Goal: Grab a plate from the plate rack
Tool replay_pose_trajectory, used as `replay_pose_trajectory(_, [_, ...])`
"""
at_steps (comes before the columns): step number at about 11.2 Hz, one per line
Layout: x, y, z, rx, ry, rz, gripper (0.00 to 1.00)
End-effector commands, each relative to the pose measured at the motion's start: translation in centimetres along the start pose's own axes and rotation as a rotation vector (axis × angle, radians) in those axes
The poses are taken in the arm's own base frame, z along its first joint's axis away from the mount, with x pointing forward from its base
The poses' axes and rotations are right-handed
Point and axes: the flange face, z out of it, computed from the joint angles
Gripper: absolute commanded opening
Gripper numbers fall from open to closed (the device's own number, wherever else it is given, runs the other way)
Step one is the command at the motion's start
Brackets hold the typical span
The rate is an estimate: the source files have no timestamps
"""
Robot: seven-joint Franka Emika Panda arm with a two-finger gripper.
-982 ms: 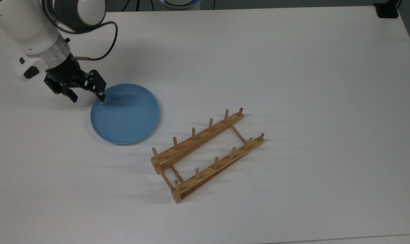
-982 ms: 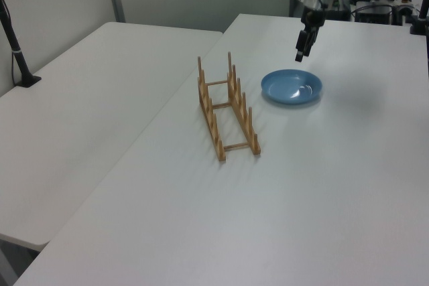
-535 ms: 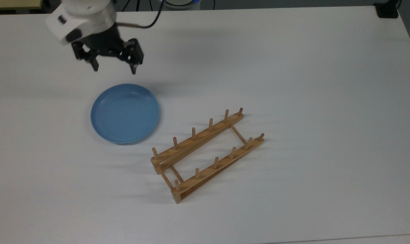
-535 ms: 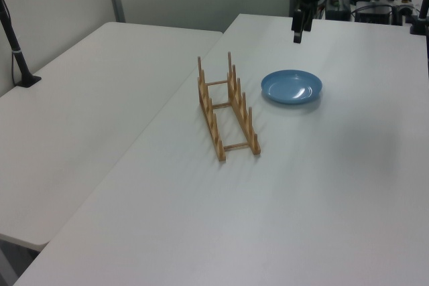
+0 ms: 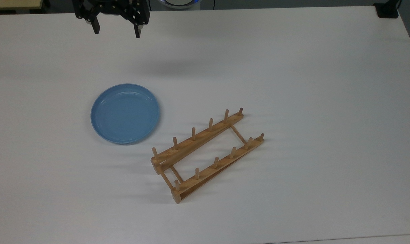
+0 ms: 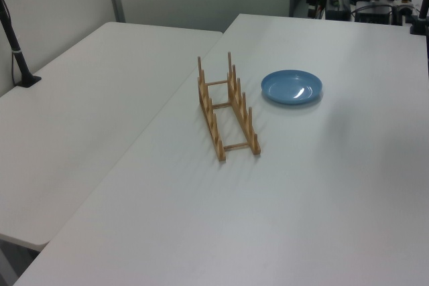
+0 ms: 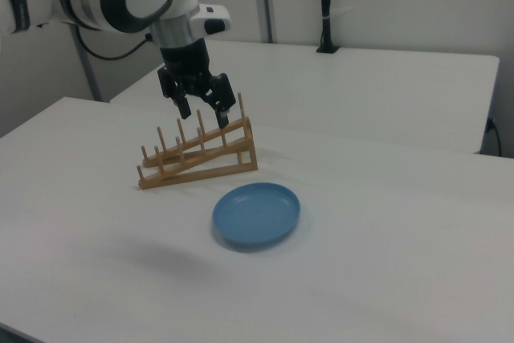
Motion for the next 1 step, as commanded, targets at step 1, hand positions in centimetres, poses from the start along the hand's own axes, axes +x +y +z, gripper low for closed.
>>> replay_pose_trajectory(1, [-0.61, 0.74, -0.14, -0.007, -0.029, 0.033, 1.00])
